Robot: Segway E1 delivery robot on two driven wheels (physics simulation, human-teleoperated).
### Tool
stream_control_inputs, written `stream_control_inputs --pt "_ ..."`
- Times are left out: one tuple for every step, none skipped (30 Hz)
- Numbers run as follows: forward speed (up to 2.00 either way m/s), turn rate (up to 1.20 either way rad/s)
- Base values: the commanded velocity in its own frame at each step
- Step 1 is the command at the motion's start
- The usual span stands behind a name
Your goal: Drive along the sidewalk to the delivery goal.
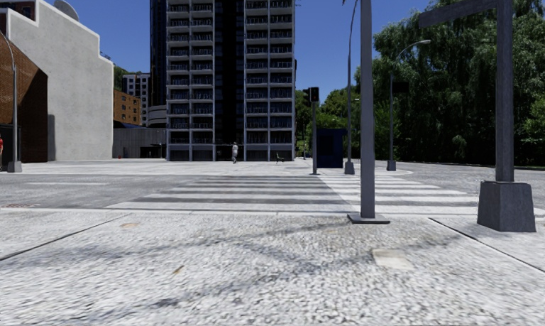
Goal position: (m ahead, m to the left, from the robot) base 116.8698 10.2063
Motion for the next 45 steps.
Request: stream_control_inputs --pt "2.00 0.00" --pt "2.00 0.00" --pt "2.00 0.00" --pt "2.00 0.00" --pt "2.00 0.00" --pt "2.00 0.00" --pt "2.00 0.00" --pt "2.00 0.00" --pt "2.00 0.00" --pt "2.00 0.00" --pt "2.00 0.00" --pt "2.00 0.00" --pt "2.00 0.00" --pt "2.00 0.00" --pt "2.00 0.00" --pt "2.00 0.00" --pt "2.00 0.00" --pt "2.00 0.00" --pt "2.00 0.00" --pt "2.00 0.00" --pt "2.00 0.00" --pt "2.00 0.00" --pt "2.00 0.00" --pt "2.00 0.00" --pt "2.00 0.00" --pt "2.00 0.00" --pt "2.00 0.00" --pt "2.00 0.00" --pt "2.00 0.00" --pt "2.00 0.00" --pt "2.00 0.00" --pt "2.00 0.00" --pt "2.00 0.00" --pt "2.00 0.00" --pt "2.00 0.00" --pt "2.00 0.00" --pt "2.00 0.00" --pt "2.00 0.00" --pt "2.00 0.00" --pt "2.00 0.00" --pt "2.00 0.00" --pt "2.00 0.00" --pt "2.00 0.00" --pt "2.00 0.00" --pt "2.00 0.00"
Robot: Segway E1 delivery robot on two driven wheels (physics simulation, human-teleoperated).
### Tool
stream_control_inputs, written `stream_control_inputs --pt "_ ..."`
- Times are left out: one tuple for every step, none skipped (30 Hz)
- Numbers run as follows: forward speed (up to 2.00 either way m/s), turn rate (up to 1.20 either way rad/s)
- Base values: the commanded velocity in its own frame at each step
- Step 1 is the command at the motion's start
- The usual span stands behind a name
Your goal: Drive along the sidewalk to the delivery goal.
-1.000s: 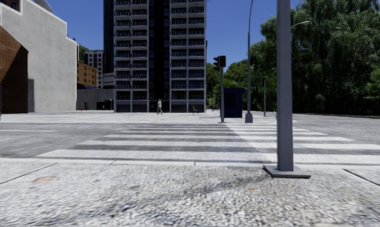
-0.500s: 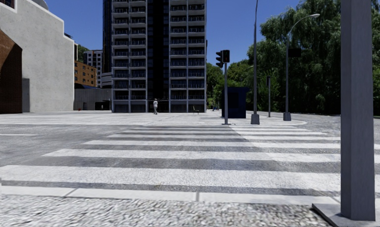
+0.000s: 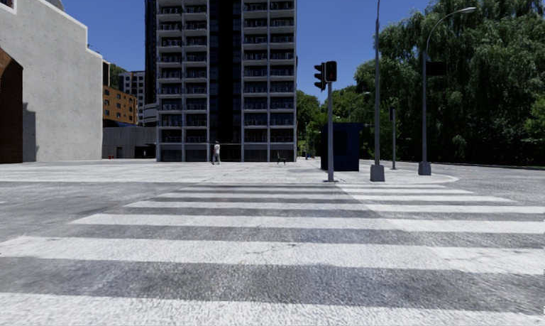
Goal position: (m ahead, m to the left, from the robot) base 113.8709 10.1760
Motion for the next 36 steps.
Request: stream_control_inputs --pt "2.00 0.00" --pt "2.00 0.00" --pt "2.00 0.00" --pt "2.00 0.00" --pt "2.00 0.00" --pt "2.00 0.00" --pt "2.00 0.00" --pt "2.00 0.00" --pt "2.00 0.00" --pt "2.00 0.00" --pt "2.00 0.00" --pt "2.00 0.00" --pt "2.00 0.00" --pt "2.00 0.00" --pt "2.00 0.00" --pt "2.00 0.00" --pt "2.00 0.00" --pt "2.00 0.00" --pt "2.00 0.00" --pt "2.00 0.00" --pt "2.00 0.00" --pt "2.00 0.00" --pt "2.00 0.00" --pt "2.00 0.00" --pt "2.00 0.00" --pt "2.00 0.00" --pt "2.00 0.00" --pt "2.00 0.00" --pt "2.00 0.00" --pt "2.00 0.00" --pt "2.00 0.00" --pt "2.00 0.00" --pt "2.00 0.00" --pt "2.00 0.00" --pt "2.00 0.00" --pt "2.00 0.00"
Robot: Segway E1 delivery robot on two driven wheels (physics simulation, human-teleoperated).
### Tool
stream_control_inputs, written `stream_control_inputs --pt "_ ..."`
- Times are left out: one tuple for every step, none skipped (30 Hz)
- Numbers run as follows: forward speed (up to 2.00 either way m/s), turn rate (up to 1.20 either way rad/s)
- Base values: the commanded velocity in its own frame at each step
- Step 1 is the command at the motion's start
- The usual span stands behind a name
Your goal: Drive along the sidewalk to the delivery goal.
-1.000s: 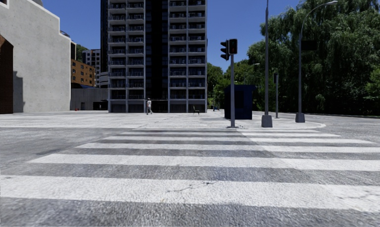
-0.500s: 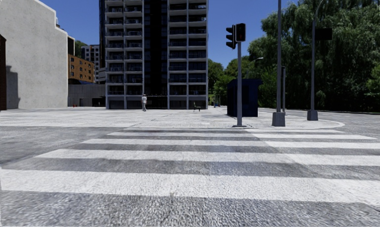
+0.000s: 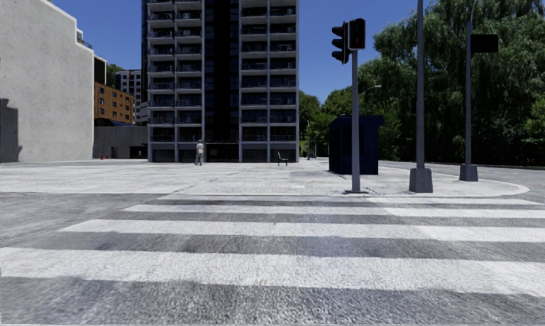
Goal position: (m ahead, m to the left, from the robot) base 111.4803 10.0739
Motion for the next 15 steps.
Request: stream_control_inputs --pt "2.00 0.00" --pt "2.00 0.00" --pt "2.00 0.00" --pt "2.00 0.00" --pt "2.00 0.00" --pt "2.00 0.00" --pt "2.00 0.00" --pt "2.00 0.00" --pt "2.00 0.00" --pt "2.00 0.00" --pt "2.00 0.00" --pt "2.00 0.00" --pt "2.00 0.00" --pt "2.00 0.00" --pt "2.00 0.00"
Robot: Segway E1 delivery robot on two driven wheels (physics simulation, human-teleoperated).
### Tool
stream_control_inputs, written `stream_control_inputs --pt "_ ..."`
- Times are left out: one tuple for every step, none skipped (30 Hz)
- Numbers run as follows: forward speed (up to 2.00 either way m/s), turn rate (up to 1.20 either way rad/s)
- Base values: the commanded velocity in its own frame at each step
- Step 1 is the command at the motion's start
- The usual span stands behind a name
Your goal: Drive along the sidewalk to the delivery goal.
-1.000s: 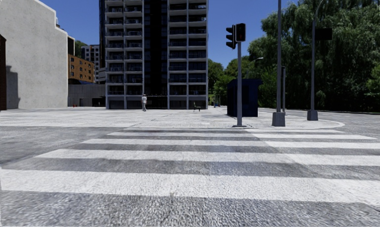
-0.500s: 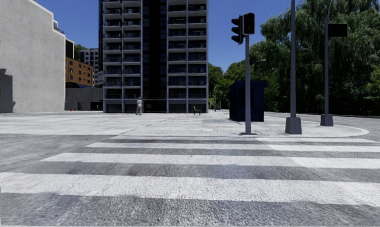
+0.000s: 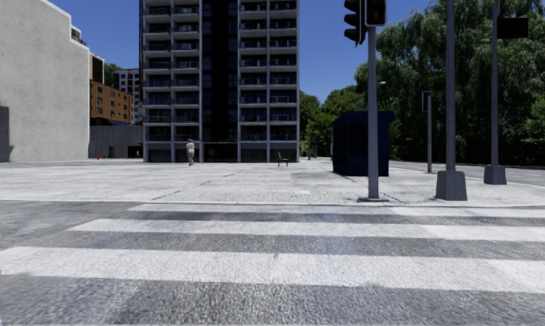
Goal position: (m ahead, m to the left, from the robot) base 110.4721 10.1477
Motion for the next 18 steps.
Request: stream_control_inputs --pt "2.00 0.00" --pt "2.00 0.00" --pt "2.00 0.00" --pt "2.00 0.00" --pt "2.00 0.00" --pt "2.00 0.00" --pt "2.00 0.00" --pt "2.00 0.00" --pt "2.00 0.00" --pt "2.00 0.00" --pt "2.00 0.00" --pt "2.00 0.00" --pt "2.00 0.00" --pt "2.00 0.00" --pt "2.00 0.00" --pt "2.00 0.00" --pt "2.00 0.00" --pt "2.00 0.00"
